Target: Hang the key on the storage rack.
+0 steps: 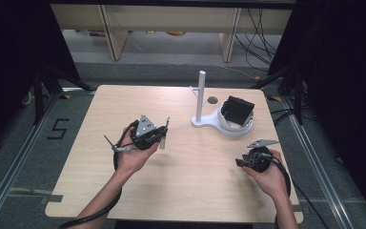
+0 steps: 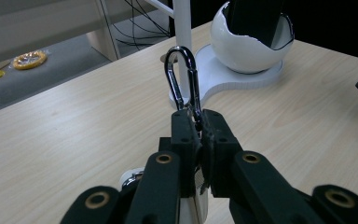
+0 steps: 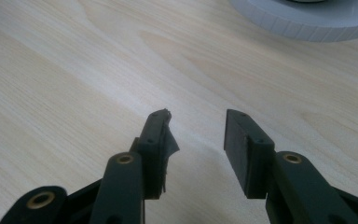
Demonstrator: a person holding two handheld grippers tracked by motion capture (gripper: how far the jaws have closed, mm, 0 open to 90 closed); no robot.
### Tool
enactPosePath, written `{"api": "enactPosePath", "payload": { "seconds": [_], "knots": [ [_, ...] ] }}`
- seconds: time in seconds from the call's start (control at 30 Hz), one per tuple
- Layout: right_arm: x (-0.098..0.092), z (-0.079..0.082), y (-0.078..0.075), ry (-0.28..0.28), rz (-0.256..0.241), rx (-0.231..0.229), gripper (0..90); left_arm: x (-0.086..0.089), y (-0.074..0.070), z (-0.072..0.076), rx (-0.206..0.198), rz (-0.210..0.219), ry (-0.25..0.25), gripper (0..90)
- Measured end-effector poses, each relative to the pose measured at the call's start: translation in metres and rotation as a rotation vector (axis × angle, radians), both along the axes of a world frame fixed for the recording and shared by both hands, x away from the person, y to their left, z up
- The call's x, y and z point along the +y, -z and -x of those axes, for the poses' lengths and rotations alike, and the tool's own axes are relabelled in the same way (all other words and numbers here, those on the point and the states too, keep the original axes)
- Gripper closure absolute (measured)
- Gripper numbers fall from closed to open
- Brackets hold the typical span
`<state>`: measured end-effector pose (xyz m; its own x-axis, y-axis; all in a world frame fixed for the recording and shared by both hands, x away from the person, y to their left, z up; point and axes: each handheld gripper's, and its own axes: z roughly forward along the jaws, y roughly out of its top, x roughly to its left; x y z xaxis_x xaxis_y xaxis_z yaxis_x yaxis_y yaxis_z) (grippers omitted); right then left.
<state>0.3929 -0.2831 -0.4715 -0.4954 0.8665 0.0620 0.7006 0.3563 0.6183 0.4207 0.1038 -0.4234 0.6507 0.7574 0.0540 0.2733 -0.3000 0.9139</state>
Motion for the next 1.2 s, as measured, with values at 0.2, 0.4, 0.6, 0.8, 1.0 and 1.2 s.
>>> {"api": "enactPosePath", "payload": {
  "seconds": [0.2,0.4,0.6,0.8,1.0,1.2],
  "knots": [
    [-0.001,-0.002,0.001,-0.035,0.021,-0.034,61.0,-0.003,-0.002,-0.004,-0.027,0.024,-0.009,83.6],
    [0.0,-0.001,0.001,-0.023,0.012,-0.031,60.9,-0.005,-0.004,-0.007,-0.038,0.031,-0.005,83.5],
    [0.0,0.0,-0.001,-0.029,0.023,-0.027,60.9,-0.008,-0.009,-0.012,-0.084,0.019,-0.004,83.5],
    [0.001,0.001,-0.003,-0.019,0.013,-0.022,60.8,-0.013,-0.014,-0.02,-0.112,0.027,-0.01,83.5],
    [0.0,0.0,-0.002,-0.039,0.024,-0.035,60.7,-0.019,-0.017,-0.028,-0.121,0.034,-0.007,83.5],
    [0.001,0.0,-0.003,-0.025,0.014,-0.026,60.7,-0.026,-0.023,-0.035,-0.14,0.051,-0.012,83.5]
  ]
}}
